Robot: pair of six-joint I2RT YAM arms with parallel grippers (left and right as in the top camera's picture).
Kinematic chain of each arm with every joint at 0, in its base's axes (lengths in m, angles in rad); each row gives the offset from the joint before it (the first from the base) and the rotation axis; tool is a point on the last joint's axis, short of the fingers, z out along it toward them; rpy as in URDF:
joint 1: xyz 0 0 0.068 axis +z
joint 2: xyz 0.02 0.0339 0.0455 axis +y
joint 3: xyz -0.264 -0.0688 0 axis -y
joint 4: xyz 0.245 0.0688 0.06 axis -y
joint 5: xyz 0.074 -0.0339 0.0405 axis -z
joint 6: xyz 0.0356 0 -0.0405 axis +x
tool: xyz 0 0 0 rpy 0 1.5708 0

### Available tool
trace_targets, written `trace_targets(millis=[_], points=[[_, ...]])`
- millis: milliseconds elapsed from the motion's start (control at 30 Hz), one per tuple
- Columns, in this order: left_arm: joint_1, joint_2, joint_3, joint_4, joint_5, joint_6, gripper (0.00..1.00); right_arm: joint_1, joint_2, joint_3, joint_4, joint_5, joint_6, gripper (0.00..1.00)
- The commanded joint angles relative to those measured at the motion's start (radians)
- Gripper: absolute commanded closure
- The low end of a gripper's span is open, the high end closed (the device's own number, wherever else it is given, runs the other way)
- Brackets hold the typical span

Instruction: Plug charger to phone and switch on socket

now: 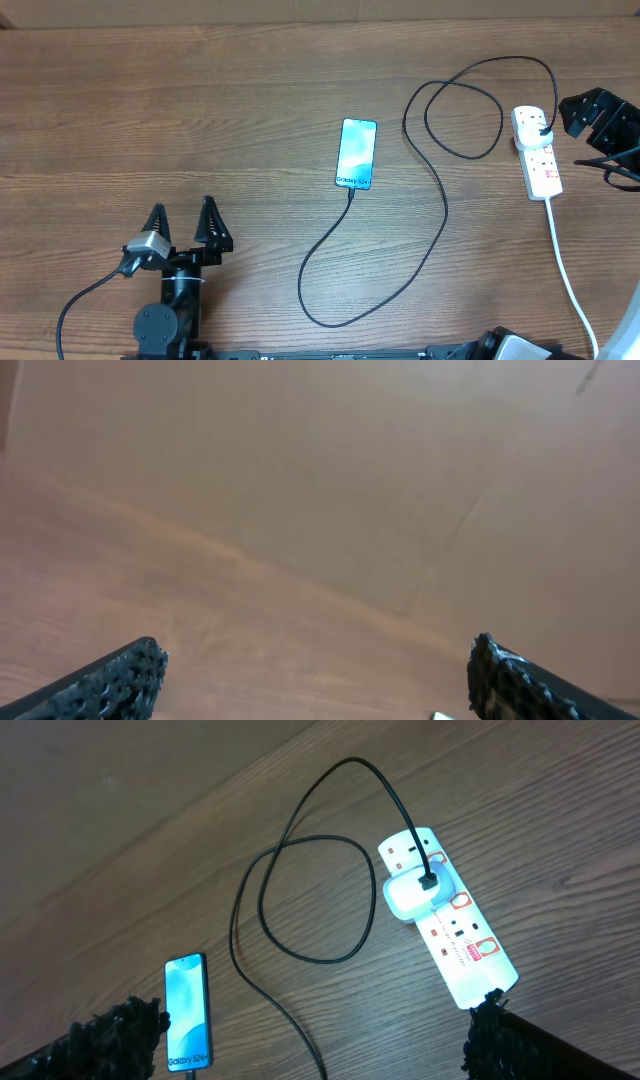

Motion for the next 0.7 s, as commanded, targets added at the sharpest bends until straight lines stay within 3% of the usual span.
trace_targets(millis=[0,133,367,567,667], points=[[0.018,-0.013,-0.004,-0.051,-0.017,-0.004,0.00,0.001,0.003,0.004,0.005,-0.003,-0.003,0.00],[0.040,-0.013,-0.004,-0.156,-0.017,-0.004,0.00,0.001,0.003,0.004,0.005,-0.003,-0.003,0.00],[0.058,-0.013,-0.004,-0.167,0.005,0.016,0.00,0.001,0.003,0.004,0.005,-0.003,-0.003,0.00],[0.058,-0.013,-0.003,-0.175,0.070,0.188,0.00,0.001,0.003,0.004,0.005,-0.003,-0.003,0.00],[0.058,-0.013,-0.003,-0.176,0.074,0.217,0.00,0.001,0.003,0.004,0.005,-0.003,-0.003,0.00]])
